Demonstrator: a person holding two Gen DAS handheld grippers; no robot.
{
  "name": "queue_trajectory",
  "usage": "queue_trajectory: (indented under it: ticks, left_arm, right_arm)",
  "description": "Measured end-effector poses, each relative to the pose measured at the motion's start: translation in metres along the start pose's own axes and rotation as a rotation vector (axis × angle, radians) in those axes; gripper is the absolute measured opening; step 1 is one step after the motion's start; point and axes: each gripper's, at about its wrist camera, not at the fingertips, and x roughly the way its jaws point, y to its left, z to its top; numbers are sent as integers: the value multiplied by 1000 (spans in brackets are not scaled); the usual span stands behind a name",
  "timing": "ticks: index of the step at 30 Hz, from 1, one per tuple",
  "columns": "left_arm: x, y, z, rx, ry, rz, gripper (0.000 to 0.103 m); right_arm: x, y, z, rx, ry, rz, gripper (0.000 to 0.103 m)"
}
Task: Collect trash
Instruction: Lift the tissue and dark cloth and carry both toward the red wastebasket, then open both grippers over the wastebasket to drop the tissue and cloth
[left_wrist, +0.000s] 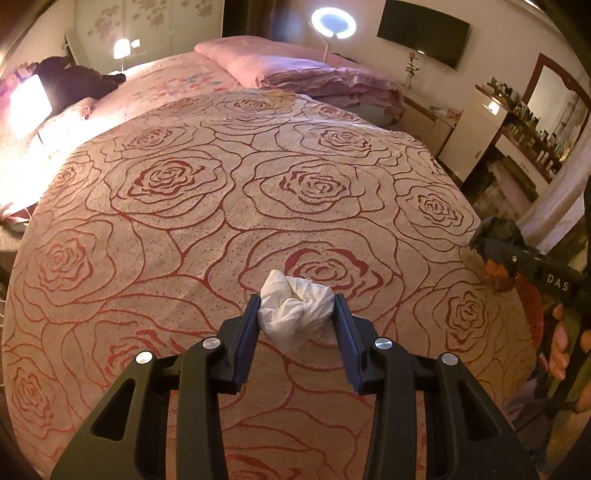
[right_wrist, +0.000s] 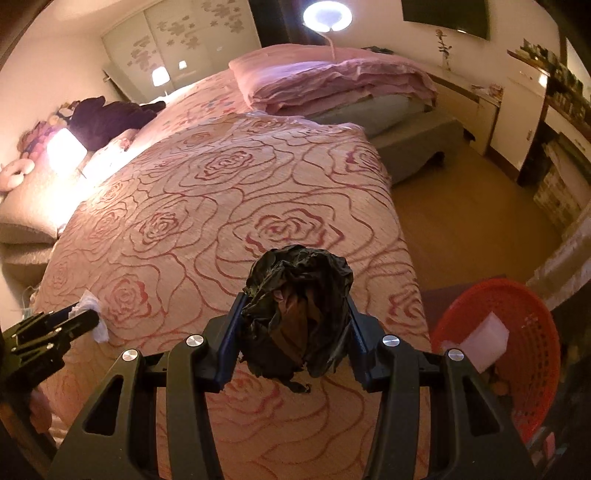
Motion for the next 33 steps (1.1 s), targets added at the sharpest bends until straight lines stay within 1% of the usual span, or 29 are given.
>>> queue_trajectory:
  ticks: [7,13,21,28,33]
  left_arm:
    - [1,-23,8,57,-6,-9,38]
    - [4,-52,18,129,-12,-32,38]
    - [5,-101,30,240,-38,-83,38]
    - [9,-152,34,360,-50,-137,38]
    - [18,-186,33,423,-32,-186,38]
  right_arm:
    - [-10,-13,-6,26,-20,-4,48]
    - [-26,-35,-7,65,-51,-22,48]
    - [-51,-81,-13,153,-95,-92,48]
    - [-70,-121,-25,234,-122,-170,48]
    - [-81,-148,-39,286,-125,-218,48]
